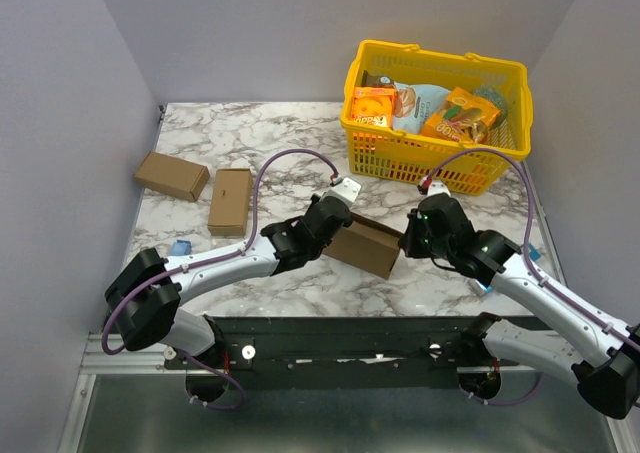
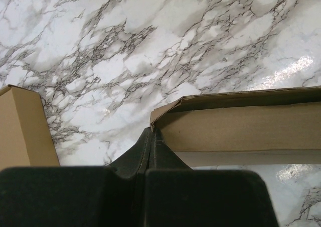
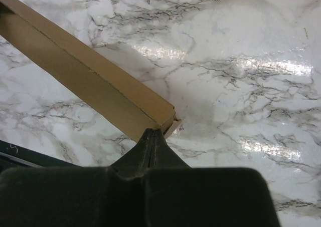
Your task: Fold the paper box
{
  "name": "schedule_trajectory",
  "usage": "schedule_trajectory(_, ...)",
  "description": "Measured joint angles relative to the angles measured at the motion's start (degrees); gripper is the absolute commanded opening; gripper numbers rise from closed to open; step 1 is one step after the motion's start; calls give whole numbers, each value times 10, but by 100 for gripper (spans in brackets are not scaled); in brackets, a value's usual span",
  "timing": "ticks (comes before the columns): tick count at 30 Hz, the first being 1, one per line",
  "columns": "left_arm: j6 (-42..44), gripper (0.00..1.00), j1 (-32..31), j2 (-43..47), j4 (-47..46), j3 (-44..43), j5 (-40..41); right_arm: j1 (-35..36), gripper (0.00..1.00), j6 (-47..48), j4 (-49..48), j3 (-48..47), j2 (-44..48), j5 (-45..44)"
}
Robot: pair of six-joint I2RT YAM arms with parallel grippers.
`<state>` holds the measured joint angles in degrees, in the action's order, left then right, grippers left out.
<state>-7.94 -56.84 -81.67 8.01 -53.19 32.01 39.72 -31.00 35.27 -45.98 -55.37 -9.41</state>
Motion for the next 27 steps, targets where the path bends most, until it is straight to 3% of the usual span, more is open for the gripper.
schedule_trajectory(15, -5, 0, -4, 0, -2, 0, -1, 0, 1, -24, 3, 25, 31, 11)
schedule_trajectory(16, -2, 0, -4, 0, -3, 0, -2, 0, 15, -24, 4, 24, 32, 11)
schedule_trajectory(18, 4, 0, -4, 1, -9, 4, -5, 0, 32, -22, 10, 21, 35, 11)
schedule_trajectory(19, 8, 0, -4, 2, -13, 6, -7, 1, 46, -21, 17, 19, 35, 11)
schedule_trajectory(25, 29, 0, -7, 7, -35, 16, -32, 1, 76, -3, 80, 5, 50, 13)
schedule_trajectory(27, 33, 0, -7, 8, -37, 17, -35, 1, 80, 9, 88, 2, 60, 14)
